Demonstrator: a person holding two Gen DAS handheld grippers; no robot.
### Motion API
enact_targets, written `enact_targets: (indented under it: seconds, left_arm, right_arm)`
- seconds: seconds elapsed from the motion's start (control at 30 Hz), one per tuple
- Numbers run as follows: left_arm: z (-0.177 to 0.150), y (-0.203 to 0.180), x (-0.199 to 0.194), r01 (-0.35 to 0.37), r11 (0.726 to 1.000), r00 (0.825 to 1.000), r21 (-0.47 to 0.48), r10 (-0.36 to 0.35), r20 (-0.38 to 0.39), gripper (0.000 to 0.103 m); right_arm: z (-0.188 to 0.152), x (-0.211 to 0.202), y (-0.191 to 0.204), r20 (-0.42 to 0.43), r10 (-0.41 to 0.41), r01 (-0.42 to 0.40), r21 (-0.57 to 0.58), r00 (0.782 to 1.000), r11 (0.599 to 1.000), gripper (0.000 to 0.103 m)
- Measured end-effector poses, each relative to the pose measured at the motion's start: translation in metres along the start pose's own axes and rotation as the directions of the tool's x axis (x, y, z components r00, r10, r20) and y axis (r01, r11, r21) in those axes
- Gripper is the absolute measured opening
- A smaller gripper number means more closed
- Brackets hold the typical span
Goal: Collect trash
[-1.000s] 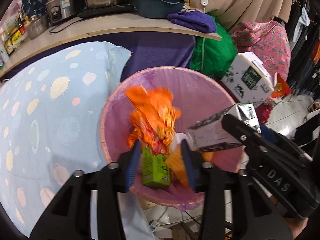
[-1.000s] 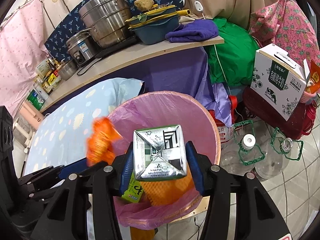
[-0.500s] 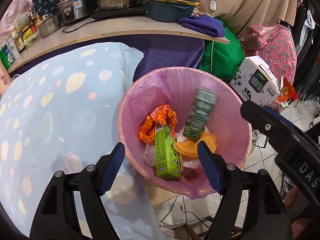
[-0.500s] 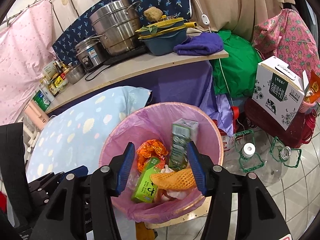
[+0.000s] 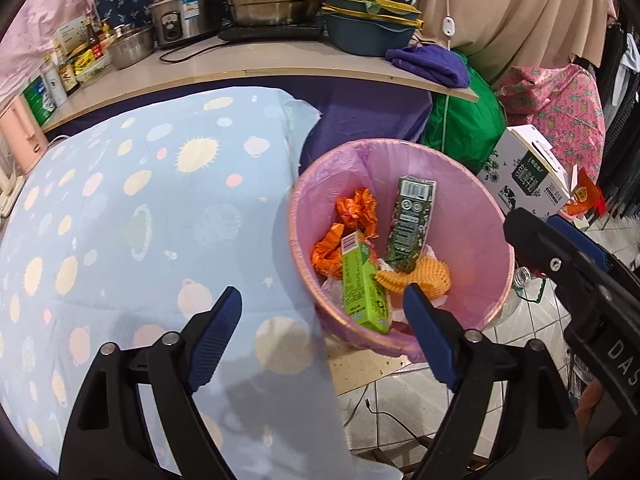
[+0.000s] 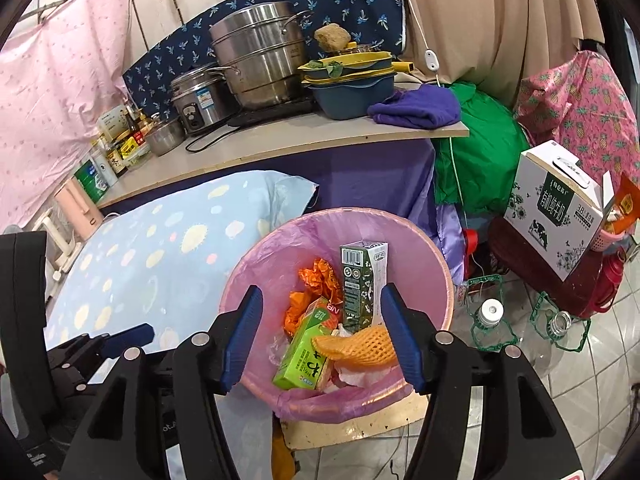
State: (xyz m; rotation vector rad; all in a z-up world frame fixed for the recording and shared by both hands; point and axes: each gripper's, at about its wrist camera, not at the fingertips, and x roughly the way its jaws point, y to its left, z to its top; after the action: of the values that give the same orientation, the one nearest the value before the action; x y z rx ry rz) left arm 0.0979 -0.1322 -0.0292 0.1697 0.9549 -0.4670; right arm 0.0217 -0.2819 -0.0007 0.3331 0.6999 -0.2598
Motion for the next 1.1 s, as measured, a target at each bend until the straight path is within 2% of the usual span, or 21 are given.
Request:
enact_targets:
  seconds: [0.17, 0.4, 0.8, 0.97, 1.1]
  left_arm:
    - [-0.008, 0.014, -0.011, -0.024, 0.999, 1.0, -0.023, 0.024, 0.005, 0.081]
    - [-0.024, 0.03, -0.025, -0.058, 0.998, 0.998, -0.039, 0.059, 0.008, 0.086]
    - [-0.047, 0.051, -0.036, -0.09, 0.994, 0.996, -0.069, 0.09, -0.015, 0.09]
    - [-0.056, 0.055, -0.04, -0.114, 0.991, 0.993, -0.071, 0.113, -0.015, 0.092]
    - [-0.062, 0.057, -0.044, -0.133, 0.989, 0.991, -0.07, 0.132, -0.016, 0.093]
  right_arm:
    - [-0.009, -0.006, 0.015, -0.016, -0.002, 0.002, -0.042, 1.0, 0.999, 0.061]
    - [-0.02, -0.011, 0.032, -0.023, -0.01, 0.008, -0.078, 1.0, 0.997, 0.067]
    - [-0.035, -0.018, 0.039, -0.041, -0.032, 0.029, -0.086, 0.999, 0.996, 0.084]
    - [-0.043, -0.02, 0.042, -0.053, -0.038, 0.032, -0.105, 0.998, 0.994, 0.085]
    - [-0.048, -0.022, 0.045, -0.059, -0.045, 0.038, -0.12, 0.997, 0.992, 0.096]
